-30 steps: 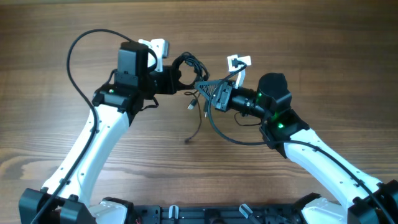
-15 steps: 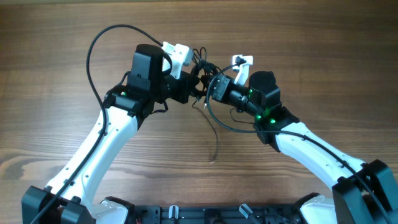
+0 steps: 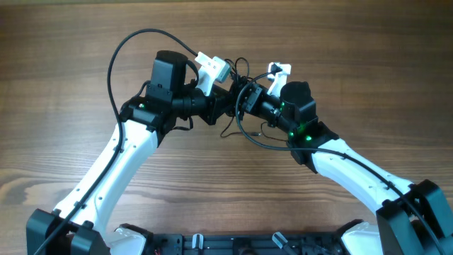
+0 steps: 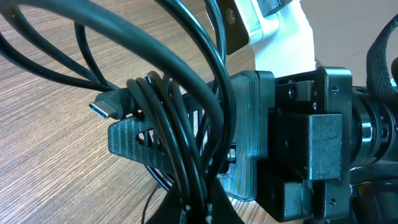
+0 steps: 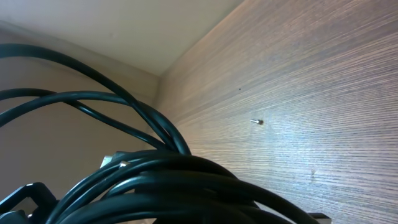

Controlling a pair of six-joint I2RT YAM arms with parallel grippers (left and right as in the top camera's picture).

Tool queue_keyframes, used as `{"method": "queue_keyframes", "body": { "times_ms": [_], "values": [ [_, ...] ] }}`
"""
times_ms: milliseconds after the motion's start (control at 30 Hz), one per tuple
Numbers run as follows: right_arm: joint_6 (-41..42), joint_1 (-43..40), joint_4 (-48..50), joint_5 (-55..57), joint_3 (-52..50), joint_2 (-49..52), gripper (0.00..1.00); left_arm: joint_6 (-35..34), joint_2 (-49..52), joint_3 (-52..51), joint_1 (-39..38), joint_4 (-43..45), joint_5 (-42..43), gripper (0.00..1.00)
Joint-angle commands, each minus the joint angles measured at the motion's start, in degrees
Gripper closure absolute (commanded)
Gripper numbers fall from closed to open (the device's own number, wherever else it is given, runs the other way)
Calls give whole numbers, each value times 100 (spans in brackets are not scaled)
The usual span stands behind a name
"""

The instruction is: Untangle cables

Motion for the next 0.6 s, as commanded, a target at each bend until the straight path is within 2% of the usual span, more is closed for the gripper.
{"method": "queue_keyframes", "body": {
  "times_ms": [0,100,233,367,433,567],
  "values": [
    [42,-85,378,144,81,157,95,133,0,50,-92,-33,498,96],
    [184,-85,811,66,81,157,95,133,70,50,-90,-7,400,96],
    [170,-85,776,811,81,177,91,131,70,50,-92,-9,433,96],
    [98,-85,588,586,79,234,88,138,70,50,0,-9,507,96],
    [-42,-85,575,358,81,229,68,133,70,50,260,-15,511,96],
    [-37,-85,553,-63,79,229,53,129,70,50,857,-52,538,96]
  ]
}}
